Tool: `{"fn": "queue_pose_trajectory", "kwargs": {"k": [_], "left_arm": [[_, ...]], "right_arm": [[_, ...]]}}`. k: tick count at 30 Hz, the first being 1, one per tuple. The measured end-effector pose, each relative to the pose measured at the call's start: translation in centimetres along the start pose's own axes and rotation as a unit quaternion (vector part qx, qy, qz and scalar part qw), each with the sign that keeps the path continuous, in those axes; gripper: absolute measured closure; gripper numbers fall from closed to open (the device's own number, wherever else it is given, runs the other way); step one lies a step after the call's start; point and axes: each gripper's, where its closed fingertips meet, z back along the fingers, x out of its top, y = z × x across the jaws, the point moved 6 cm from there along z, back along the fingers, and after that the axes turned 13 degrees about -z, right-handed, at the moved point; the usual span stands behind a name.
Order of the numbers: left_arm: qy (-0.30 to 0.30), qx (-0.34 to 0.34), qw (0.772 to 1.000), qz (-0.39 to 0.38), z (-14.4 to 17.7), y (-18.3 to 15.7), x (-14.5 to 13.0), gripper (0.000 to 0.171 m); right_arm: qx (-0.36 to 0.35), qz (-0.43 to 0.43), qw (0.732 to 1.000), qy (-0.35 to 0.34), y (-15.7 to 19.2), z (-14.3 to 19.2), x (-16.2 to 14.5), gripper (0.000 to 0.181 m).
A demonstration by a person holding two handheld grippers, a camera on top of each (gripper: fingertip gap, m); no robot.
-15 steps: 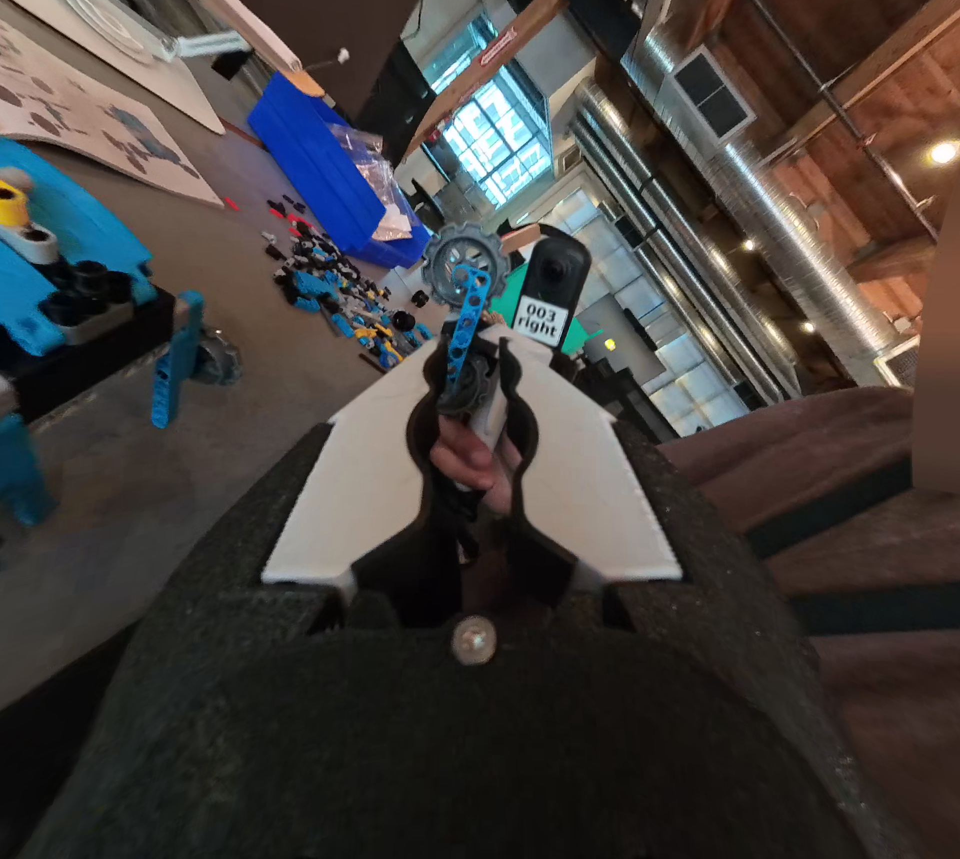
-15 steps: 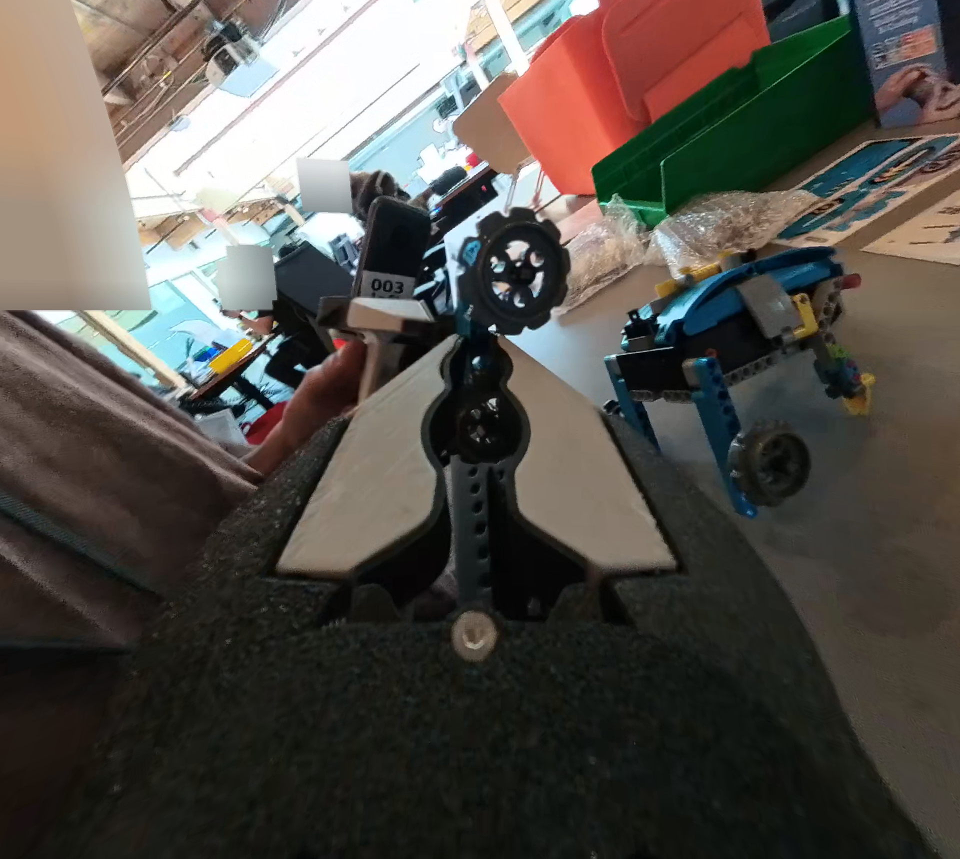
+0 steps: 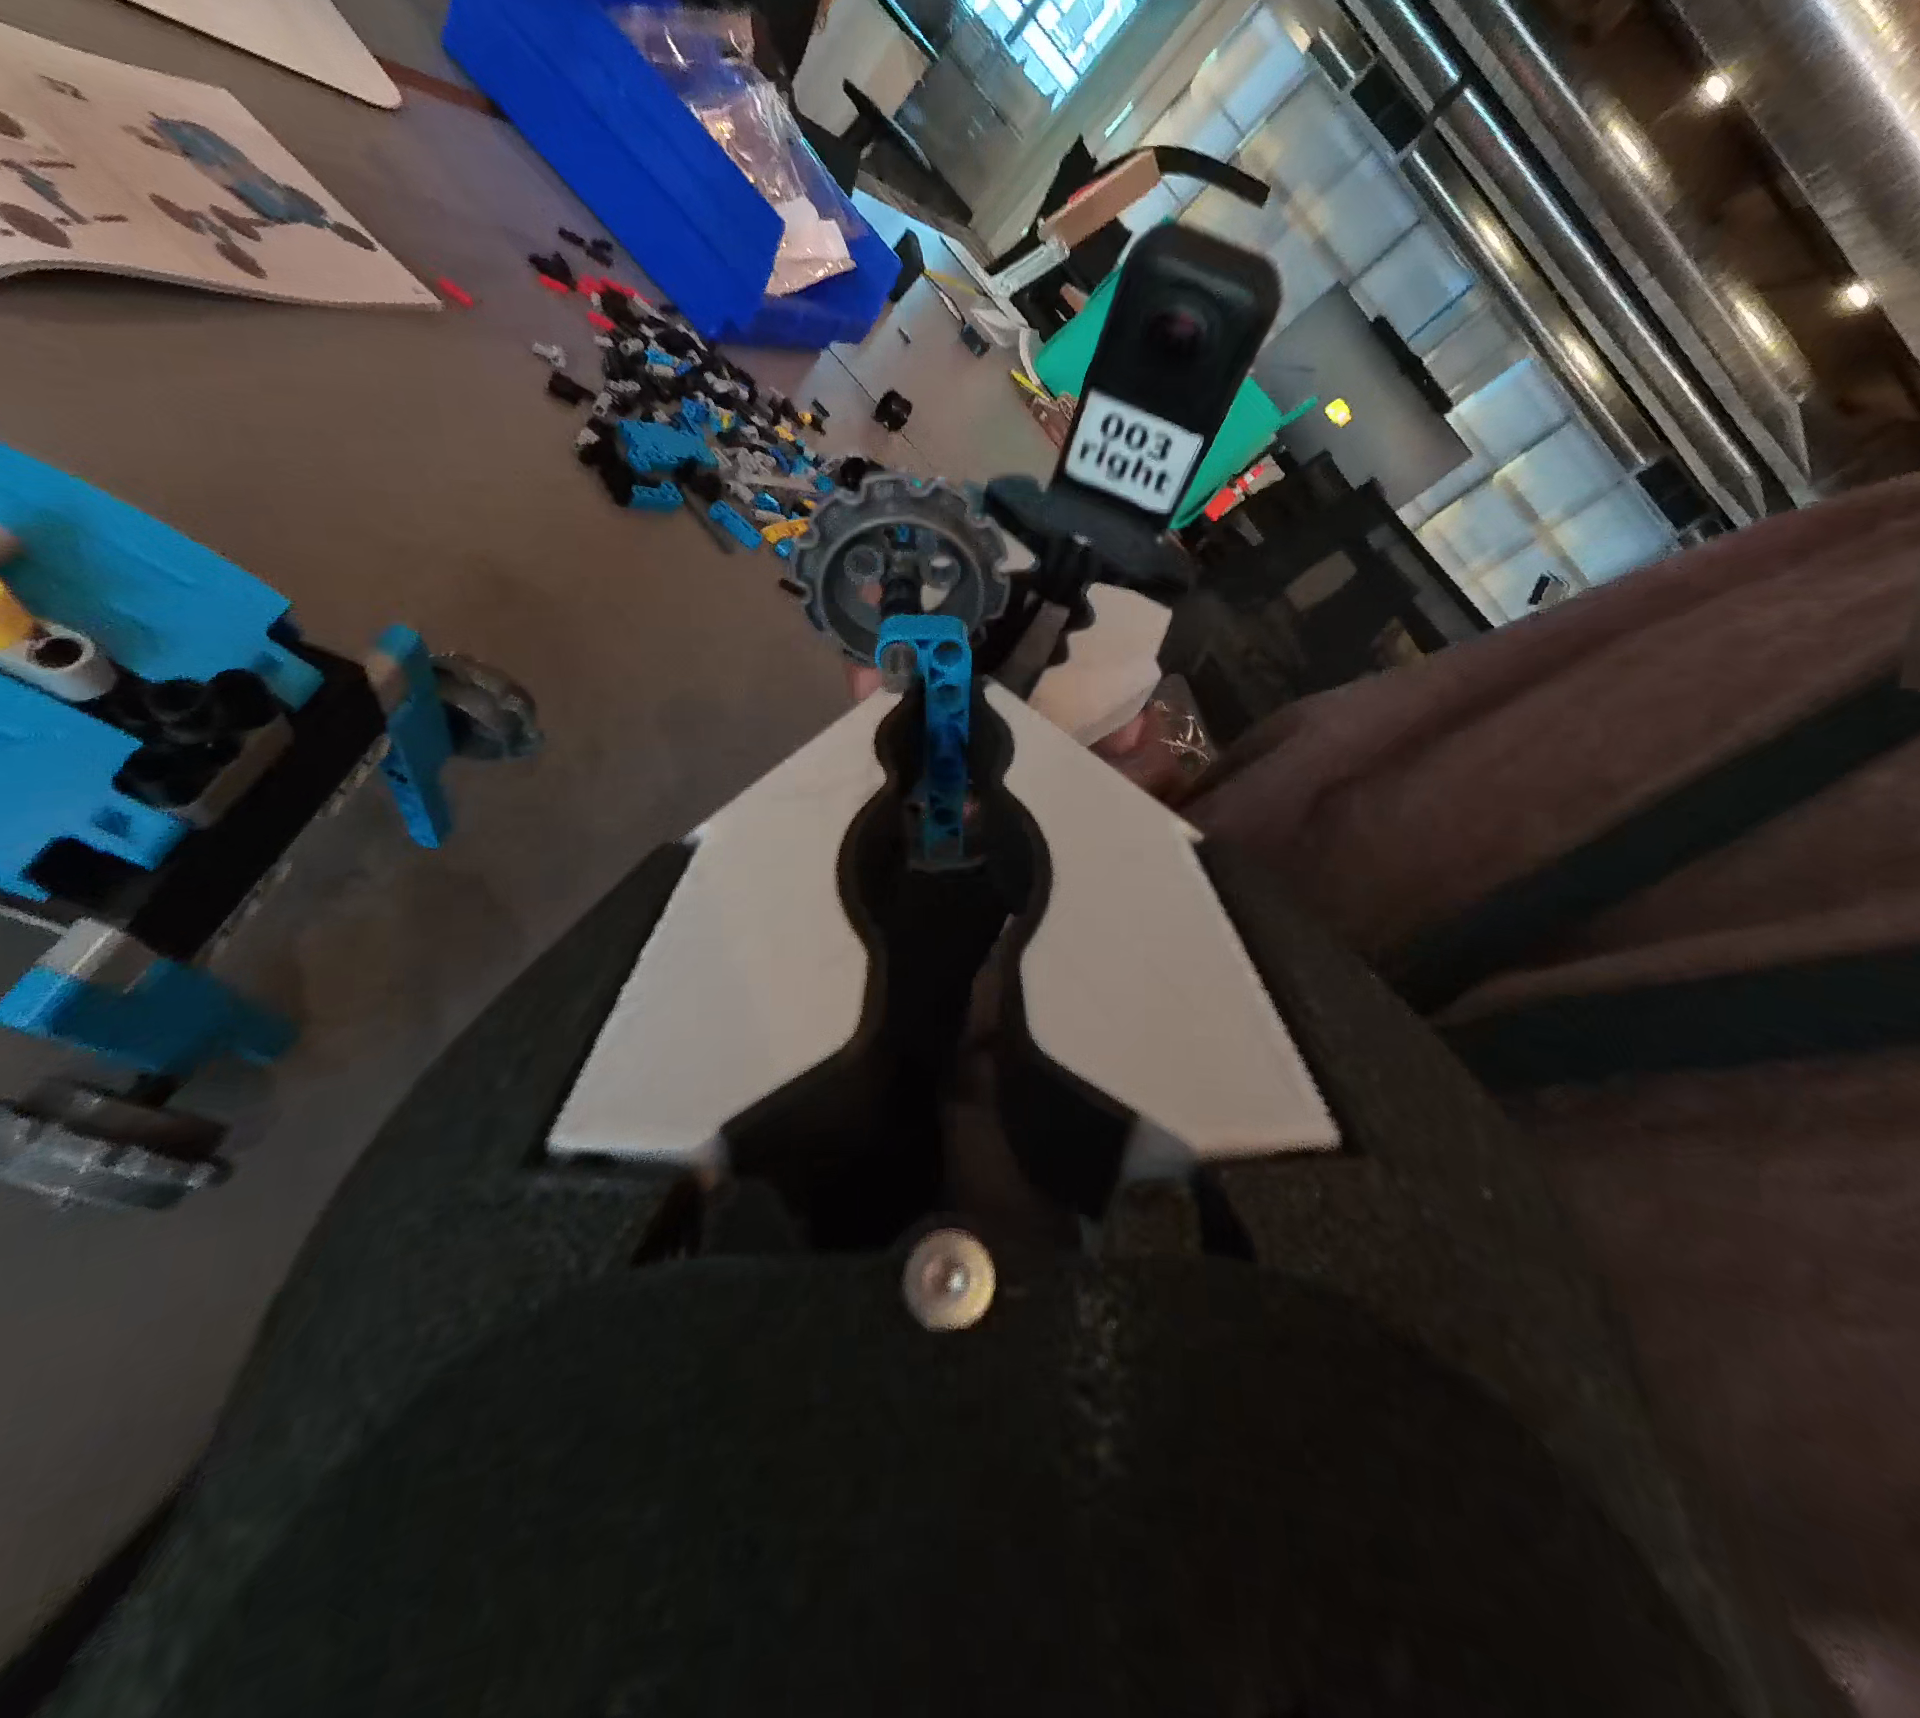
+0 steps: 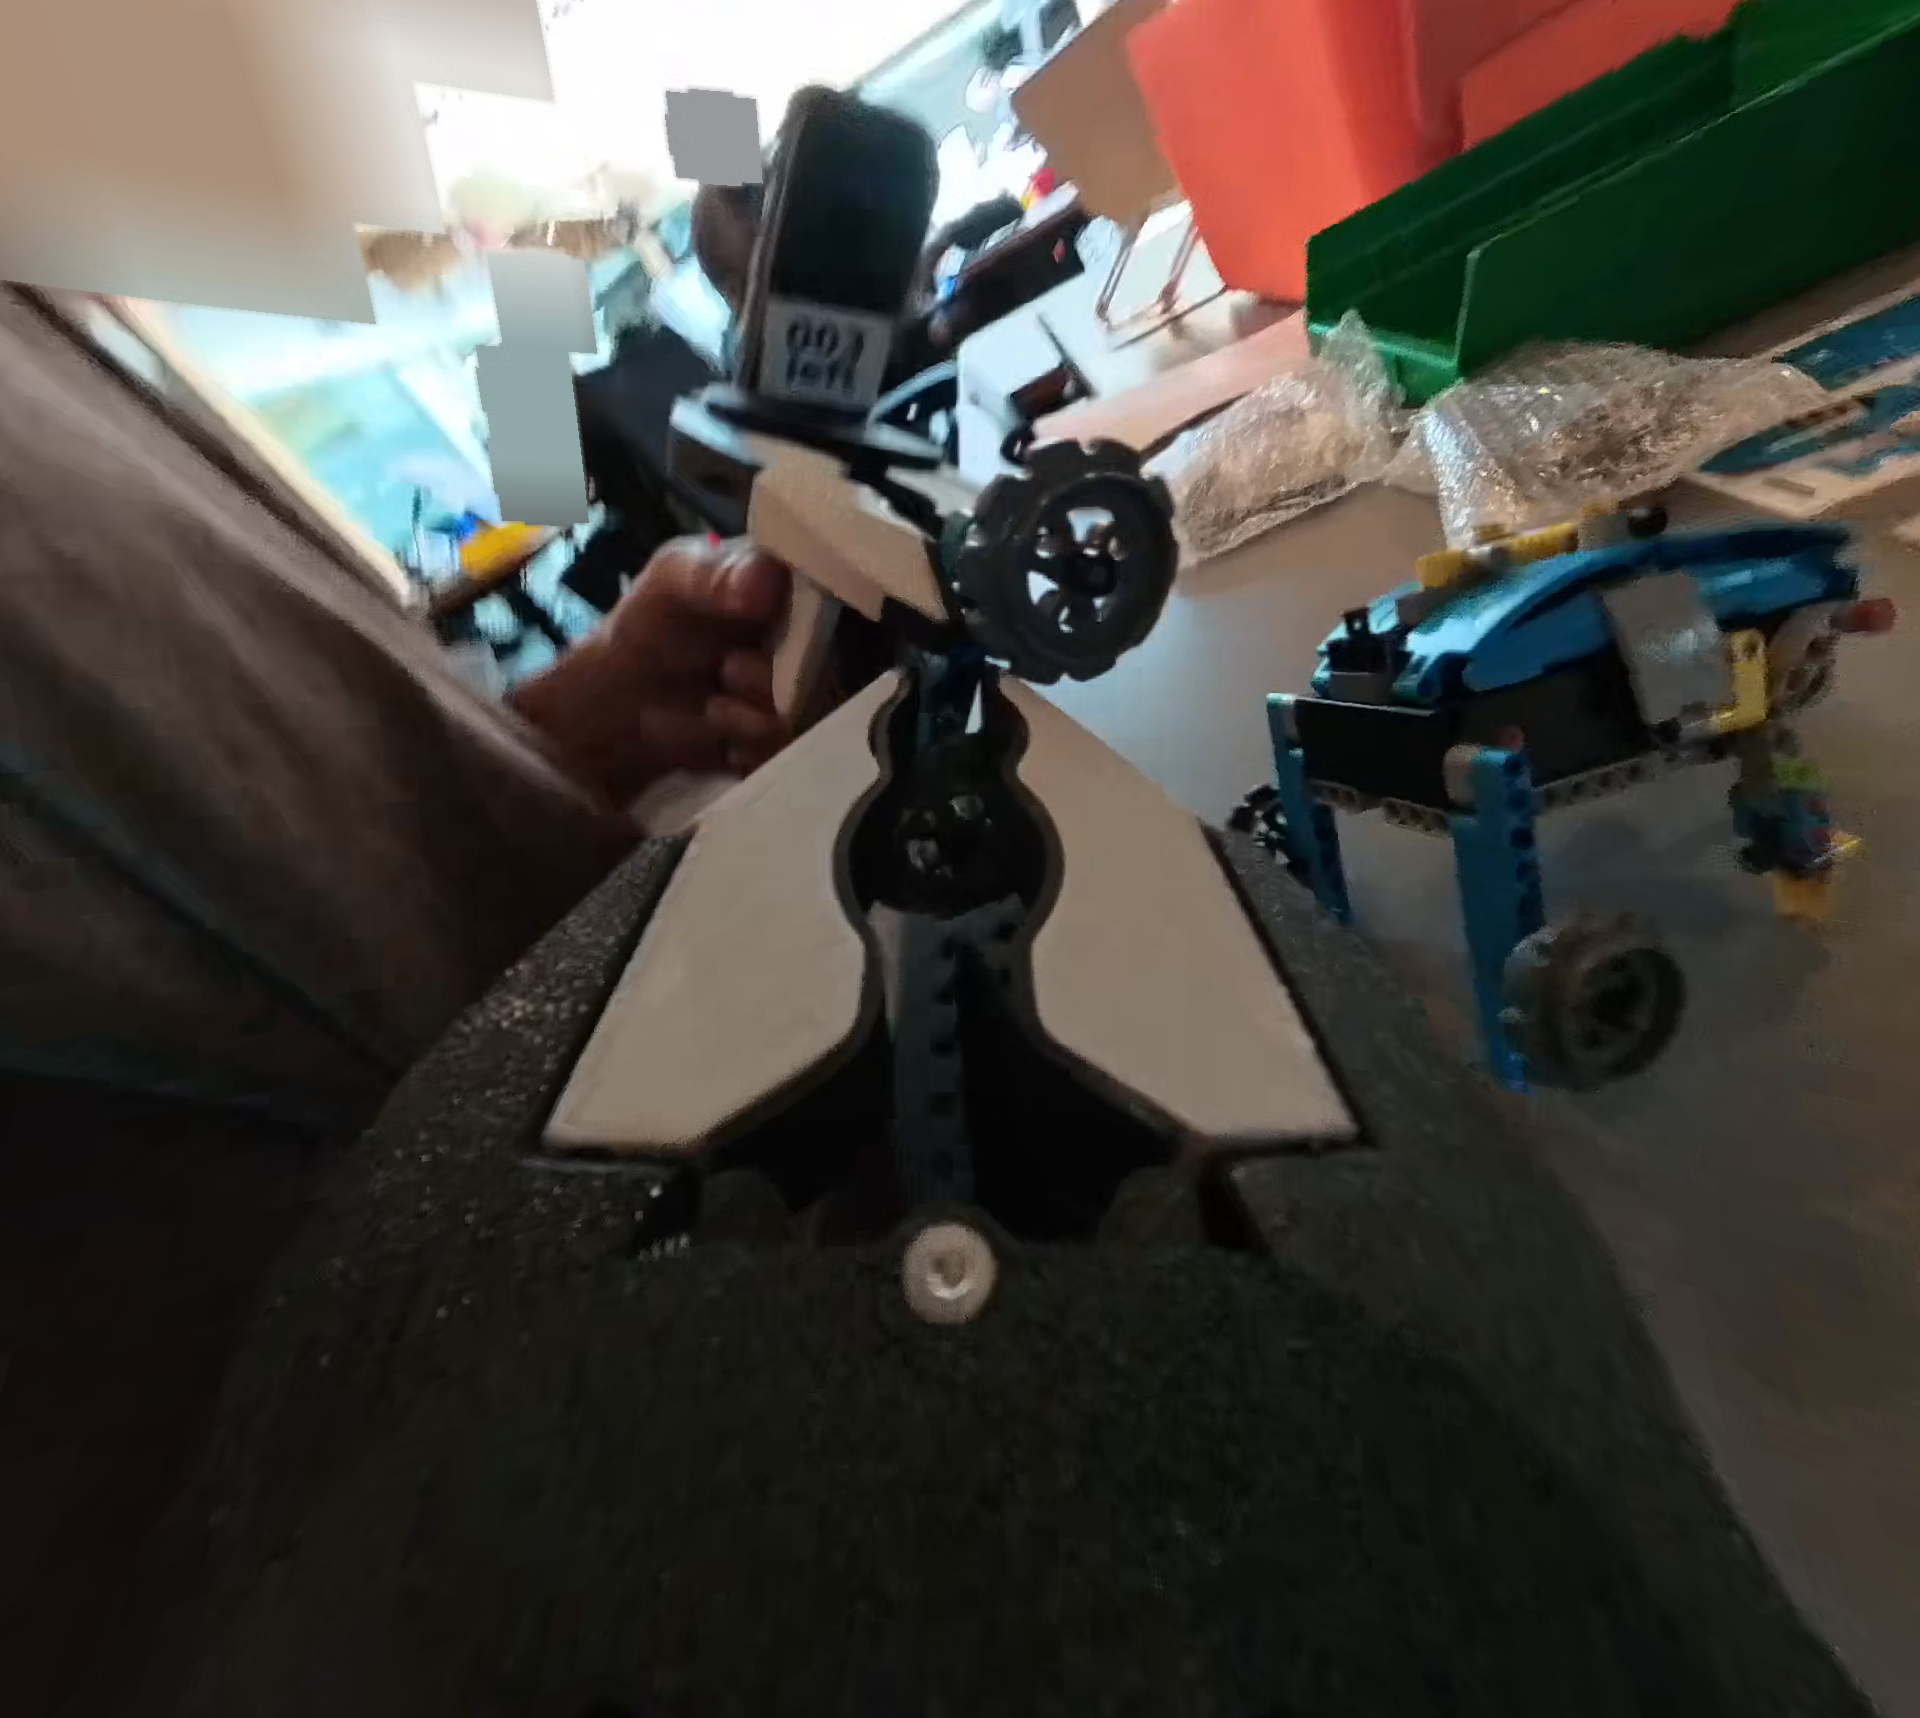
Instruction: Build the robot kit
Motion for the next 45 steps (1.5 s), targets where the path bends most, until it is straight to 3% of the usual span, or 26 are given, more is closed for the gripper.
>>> {"fn": "queue_pose_trajectory", "kwargs": {"k": [3,6,8,10,11,14,16,23,27,31,36,40,45], "left_arm": [[0.004,-0.010,1.000,0.007,-0.1,0.8,0.7,0.166],[-0.030,-0.023,0.999,0.036,0.7,2.3,2.2,0.166],[-0.043,-0.032,0.998,0.045,1.0,3.0,2.8,0.166],[-0.037,-0.035,0.998,0.048,0.5,3.8,2.9,0.166],[-0.033,-0.039,0.998,0.048,0.2,4.0,2.9,0.166],[-0.012,-0.049,0.998,0.043,-0.9,4.4,3.0,0.166],[0.008,-0.044,0.998,0.035,-1.6,4.7,2.9,0.166],[0.070,0.003,0.997,0.031,-3.0,6.0,1.8,0.166],[0.077,0.019,0.996,0.035,-3.4,6.1,1.3,0.165],[0.049,0.017,0.996,0.070,-2.8,5.9,0.9,0.166],[0.034,0.011,0.994,0.101,-2.3,5.5,0.6,0.166],[0.018,0.003,0.994,0.108,-1.3,5.3,1.3,0.166],[-0.013,-0.028,0.992,0.119,-0.5,4.6,2.5,0.166]], "right_arm": [[0.029,0.077,0.994,0.077,-0.5,1.0,1.1,0.157],[0.067,0.063,0.990,0.107,-2.1,2.3,3.1,0.142],[0.063,0.058,0.994,0.065,-3.6,2.9,5.3,0.137],[0.088,0.045,0.995,0.004,-3.9,2.4,7.3,0.113],[0.103,0.039,0.994,-0.002,-4.0,1.8,7.8,0.110],[0.097,0.036,0.993,0.055,-5.2,-0.4,7.1,0.120],[0.096,0.021,0.994,0.057,-5.9,-0.8,6.8,0.138],[0.096,-0.056,0.993,0.037,-8.5,0.1,4.9,0.139],[0.118,-0.096,0.988,0.032,-9.1,0.4,4.5,0.140],[0.116,-0.083,0.989,0.031,-9.1,0.2,4.1,0.139],[0.105,-0.018,0.994,0.040,-8.6,0.3,3.9,0.138],[0.059,0.116,0.991,0.012,-8.8,1.3,5.2,0.127],[-0.002,0.305,0.952,0.003,-8.3,1.8,5.1,0.135]]}}
